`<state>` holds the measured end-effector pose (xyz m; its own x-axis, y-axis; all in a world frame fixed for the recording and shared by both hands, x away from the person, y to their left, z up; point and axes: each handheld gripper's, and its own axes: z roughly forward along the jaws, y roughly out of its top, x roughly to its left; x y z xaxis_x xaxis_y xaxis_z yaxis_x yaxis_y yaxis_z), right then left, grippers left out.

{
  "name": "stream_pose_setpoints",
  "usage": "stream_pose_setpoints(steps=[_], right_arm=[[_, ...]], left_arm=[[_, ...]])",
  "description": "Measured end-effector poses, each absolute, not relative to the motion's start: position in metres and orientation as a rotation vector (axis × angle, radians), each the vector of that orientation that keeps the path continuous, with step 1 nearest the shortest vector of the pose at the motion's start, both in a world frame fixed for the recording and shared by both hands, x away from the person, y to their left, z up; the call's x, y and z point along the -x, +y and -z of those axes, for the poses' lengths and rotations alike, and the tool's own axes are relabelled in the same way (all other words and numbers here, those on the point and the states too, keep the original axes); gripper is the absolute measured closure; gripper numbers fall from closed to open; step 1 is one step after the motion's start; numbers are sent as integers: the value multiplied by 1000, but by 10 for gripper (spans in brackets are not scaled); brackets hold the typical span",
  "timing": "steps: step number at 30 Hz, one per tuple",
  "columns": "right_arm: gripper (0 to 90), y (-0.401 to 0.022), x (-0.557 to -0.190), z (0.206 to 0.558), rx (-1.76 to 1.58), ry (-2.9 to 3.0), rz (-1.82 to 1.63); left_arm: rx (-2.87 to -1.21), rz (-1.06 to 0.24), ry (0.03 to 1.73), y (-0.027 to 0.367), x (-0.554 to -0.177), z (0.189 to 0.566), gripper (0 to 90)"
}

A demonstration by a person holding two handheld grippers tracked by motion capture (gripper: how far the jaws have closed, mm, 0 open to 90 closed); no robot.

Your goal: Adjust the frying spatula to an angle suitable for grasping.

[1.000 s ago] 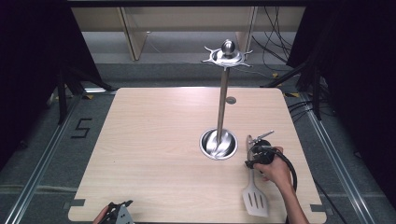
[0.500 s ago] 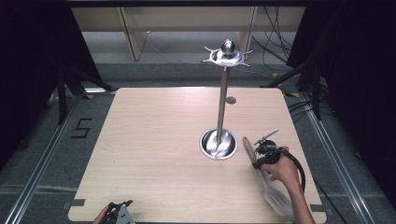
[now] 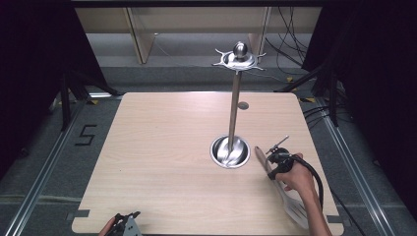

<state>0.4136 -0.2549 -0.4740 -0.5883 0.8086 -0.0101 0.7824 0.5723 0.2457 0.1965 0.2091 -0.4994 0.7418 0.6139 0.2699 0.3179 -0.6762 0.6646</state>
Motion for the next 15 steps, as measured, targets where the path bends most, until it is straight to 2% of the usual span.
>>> stream_pose_setpoints(steps=[15], right_arm=[[732, -244, -415, 474, -1280, 2755, -294]], left_arm=[[-2342, -630, 679, 209, -196, 499, 155]])
